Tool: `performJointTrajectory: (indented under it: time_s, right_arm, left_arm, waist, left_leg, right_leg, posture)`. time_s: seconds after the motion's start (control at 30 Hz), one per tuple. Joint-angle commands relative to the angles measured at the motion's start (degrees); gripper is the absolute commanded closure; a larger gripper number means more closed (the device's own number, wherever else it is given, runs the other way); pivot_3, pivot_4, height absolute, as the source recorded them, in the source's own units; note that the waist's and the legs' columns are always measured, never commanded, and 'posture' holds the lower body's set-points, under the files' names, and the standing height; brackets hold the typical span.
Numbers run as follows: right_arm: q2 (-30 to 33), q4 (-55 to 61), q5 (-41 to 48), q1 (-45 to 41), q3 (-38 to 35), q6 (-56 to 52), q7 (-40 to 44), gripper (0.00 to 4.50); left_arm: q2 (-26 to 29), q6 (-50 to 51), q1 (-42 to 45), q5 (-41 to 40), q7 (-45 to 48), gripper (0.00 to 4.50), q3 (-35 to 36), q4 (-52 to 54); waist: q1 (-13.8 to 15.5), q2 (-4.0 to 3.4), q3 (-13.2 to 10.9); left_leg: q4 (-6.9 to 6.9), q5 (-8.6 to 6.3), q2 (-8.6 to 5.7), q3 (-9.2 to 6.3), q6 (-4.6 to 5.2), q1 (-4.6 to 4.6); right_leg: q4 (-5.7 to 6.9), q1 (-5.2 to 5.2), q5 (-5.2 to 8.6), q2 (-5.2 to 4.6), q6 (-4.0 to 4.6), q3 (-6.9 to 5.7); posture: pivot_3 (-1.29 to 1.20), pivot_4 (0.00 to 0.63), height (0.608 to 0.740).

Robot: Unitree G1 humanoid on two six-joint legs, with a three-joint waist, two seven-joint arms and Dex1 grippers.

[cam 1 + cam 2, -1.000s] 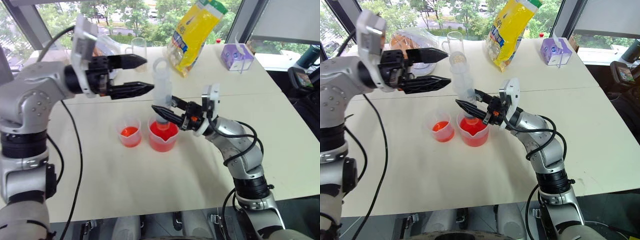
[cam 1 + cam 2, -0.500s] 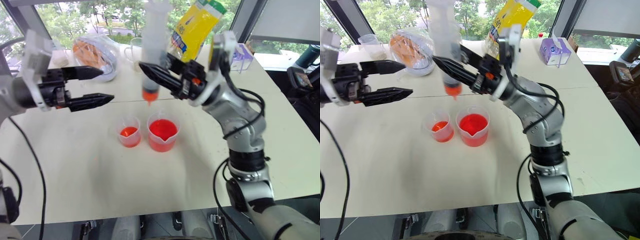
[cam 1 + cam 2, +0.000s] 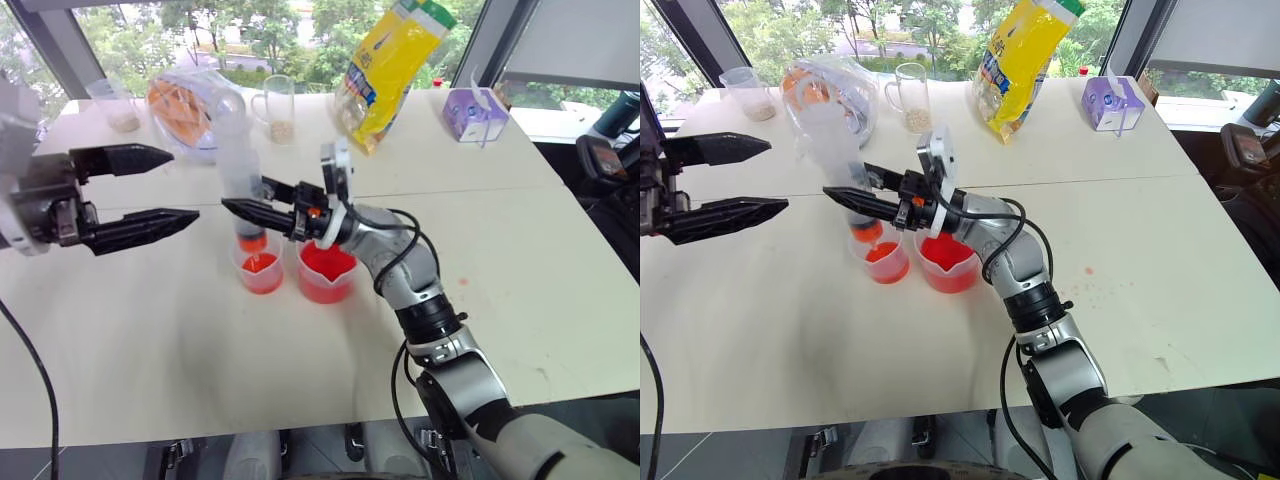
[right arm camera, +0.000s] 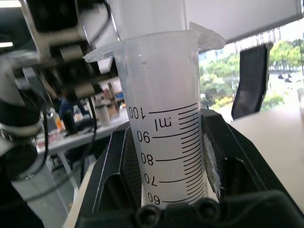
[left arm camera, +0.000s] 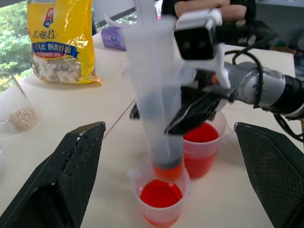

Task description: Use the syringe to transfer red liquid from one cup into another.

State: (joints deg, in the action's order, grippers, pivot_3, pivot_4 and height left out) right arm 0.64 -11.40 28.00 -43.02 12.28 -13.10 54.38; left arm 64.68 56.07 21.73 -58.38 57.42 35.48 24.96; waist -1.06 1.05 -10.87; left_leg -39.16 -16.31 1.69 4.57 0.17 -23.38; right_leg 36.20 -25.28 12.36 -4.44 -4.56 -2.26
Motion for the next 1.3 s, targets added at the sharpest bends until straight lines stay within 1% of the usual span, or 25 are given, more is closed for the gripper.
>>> performJointTrajectory:
  time_s: [0.03, 0.17, 0.3, 0.43, 0.53, 0.63, 0.67, 0.73, 0.8, 0.83, 0.87, 0.93, 0.97, 1.0, 1.3]
  right_arm:
    - [-1.0, 1.2, -1.2, -0.1, 0.4, 2.4, 1.0, 3.13]
    - [-1.2, 0.9, -2.1, -0.1, 0.4, 3.1, 1.2, 3.13]
    - [-1.2, 0.4, -3.5, 0.2, 0.7, 4.3, 1.4, 3.13]
    - [-1.4, -0.1, -4.5, 0.3, 0.8, 4.8, 1.5, 3.13]
    - [-1.4, -0.3, -5.0, 0.3, 0.7, 5.0, 1.5, 3.13]
    - [-1.5, -0.9, -5.3, 0.0, 0.5, 5.3, 1.5, 3.13]
    - [-1.6, -1.1, -5.4, -0.2, 0.4, 5.4, 1.5, 3.13]
    - [-1.7, -1.7, -5.6, -0.6, 0.2, 5.7, 1.4, 3.13]
    - [-1.8, -2.1, -5.6, -0.9, 0.0, 5.9, 1.3, 3.13]
    - [-1.8, -2.3, -5.7, -1.1, -0.1, 6.0, 1.3, 3.13]
    - [-1.9, -2.4, -5.7, -1.2, -0.1, 6.1, 1.3, 3.13]
    - [-1.9, -2.5, -5.6, -1.4, -0.3, 6.1, 1.3, 3.13]
    - [-1.9, -2.5, -5.6, -1.5, -0.3, 6.1, 1.3, 3.13]
    - [-1.9, -2.5, -5.7, -1.5, -0.4, 6.0, 1.3, 3.13]
    - [-1.6, -1.2, -5.0, -3.7, -2.2, 5.2, 0.1, 3.13]
  left_arm:
    - [0.5, -1.5, 1.5, -0.9, -1.7, 0.02, 0.6, -0.2]
    - [-0.5, -3.4, 5.6, -0.6, -3.9, 0.02, -2.9, -2.4]
    - [-3.2, -5.1, 11.7, -0.5, -6.3, 0.02, -8.1, -4.4]
    - [-5.6, -5.7, 15.8, -0.4, -7.0, 0.02, -12.2, -5.6]
    - [-7.3, -5.4, 17.8, -1.3, -7.4, 0.02, -13.8, -5.7]
    - [-7.8, -5.0, 18.4, -1.6, -7.5, 0.02, -14.4, -5.8]
    - [-7.8, -5.0, 18.4, -1.6, -7.5, 0.26, -14.4, -5.9]
    - [-7.9, -4.8, 18.5, -1.8, -7.5, 0.93, -14.3, -5.9]
    - [-7.9, -4.6, 18.4, -2.0, -7.7, 1.81, -14.2, -5.7]
    - [-7.8, -4.5, 18.3, -2.1, -7.7, 2.41, -14.1, -5.7]
    - [-7.8, -4.5, 18.2, -2.2, -7.8, 2.84, -13.9, -5.6]
    - [-7.6, -4.3, 18.1, -2.4, -7.9, 3.93, -13.6, -5.5]
    - [-7.6, -4.3, 18.1, -2.5, -8.0, 4.40, -13.4, -5.5]
    - [-7.5, -4.2, 18.0, -2.5, -8.0, 4.46, -13.3, -5.5]
    - [-7.7, -6.2, 14.9, 0.0, -6.8, 4.46, -14.9, -4.5]
  waist:
    - [-0.1, 0.01, 0.0]
    - [0.0, 0.01, 0.0]
    - [0.1, 0.01, 0.0]
    - [0.1, 0.02, 0.0]
    - [0.1, 0.04, 0.0]
    - [0.0, 0.03, 0.0]
    - [0.0, 0.03, 0.0]
    - [0.0, 0.04, 0.0]
    - [0.0, 0.04, 0.0]
    - [0.0, 0.04, 0.0]
    - [0.0, 0.04, 0.0]
    - [0.0, 0.04, 0.0]
    - [0.0, 0.04, 0.0]
    - [0.0, 0.04, 0.0]
    - [0.0, 0.03, 0.0]
  left_leg:
    - [0.00, 0.01, 0.00, 0.00, -0.01, 0.00]
    - [0.01, 0.03, 0.00, -0.02, -0.06, 0.01]
    - [0.00, 0.04, 0.00, -0.02, -0.08, 0.01]
    - [0.00, 0.05, -0.02, 0.00, -0.09, 0.01]
    - [0.00, 0.05, -0.01, -0.02, -0.09, 0.01]
    - [0.00, 0.07, -0.01, -0.01, -0.13, 0.01]
    - [0.00, 0.07, 0.00, -0.02, -0.12, 0.01]
    - [0.01, 0.06, 0.00, -0.02, -0.11, 0.03]
    - [0.01, 0.06, 0.00, -0.02, -0.10, 0.03]
    - [0.00, 0.06, 0.00, -0.02, -0.10, 0.03]
    - [0.00, 0.06, 0.00, -0.02, -0.10, 0.03]
    - [0.00, 0.06, 0.00, -0.02, -0.11, 0.03]
    - [0.00, 0.06, 0.00, -0.02, -0.11, 0.03]
    - [0.00, 0.06, 0.00, -0.02, -0.11, 0.03]
    - [0.01, 0.07, 0.01, -0.02, -0.11, 0.02]
  right_leg:
    - [0.00, 0.00, 0.00, 0.01, 0.00, 0.00]
    - [0.01, 0.00, 0.00, 0.02, 0.01, -0.01]
    - [0.01, 0.01, -0.01, 0.02, 0.01, -0.01]
    - [0.01, 0.02, -0.02, 0.03, 0.01, 0.00]
    - [0.02, 0.02, -0.02, 0.05, 0.01, -0.01]
    - [0.02, 0.01, -0.02, 0.05, 0.01, 0.00]
    - [0.02, 0.01, -0.02, 0.05, 0.01, 0.00]
    - [0.02, 0.02, -0.02, 0.05, 0.01, 0.00]
    - [0.02, 0.03, -0.02, 0.05, 0.01, -0.01]
    - [0.02, 0.03, -0.02, 0.05, 0.01, 0.00]
    - [0.02, 0.03, -0.02, 0.05, 0.01, 0.00]
    - [0.02, 0.04, -0.02, 0.05, 0.01, 0.00]
    - [0.02, 0.04, -0.02, 0.05, 0.01, 0.00]
    - [0.02, 0.04, -0.02, 0.05, 0.01, 0.00]
    - [0.02, 0.03, -0.02, 0.05, 0.01, 0.00]
  posture:
    - [0.00, 0.150, 0.740]
    - [0.00, 0.150, 0.740]
    - [0.00, 0.150, 0.740]
    - [0.00, 0.150, 0.740]
    - [0.00, 0.150, 0.740]
    - [0.00, 0.150, 0.740]
    - [0.00, 0.150, 0.740]
    - [0.00, 0.150, 0.740]
    - [0.00, 0.150, 0.740]
    - [0.00, 0.150, 0.740]
    - [0.00, 0.150, 0.740]
    - [0.00, 0.150, 0.740]
    - [0.00, 0.150, 0.740]
    - [0.00, 0.150, 0.740]
    - [0.00, 0.150, 0.740]
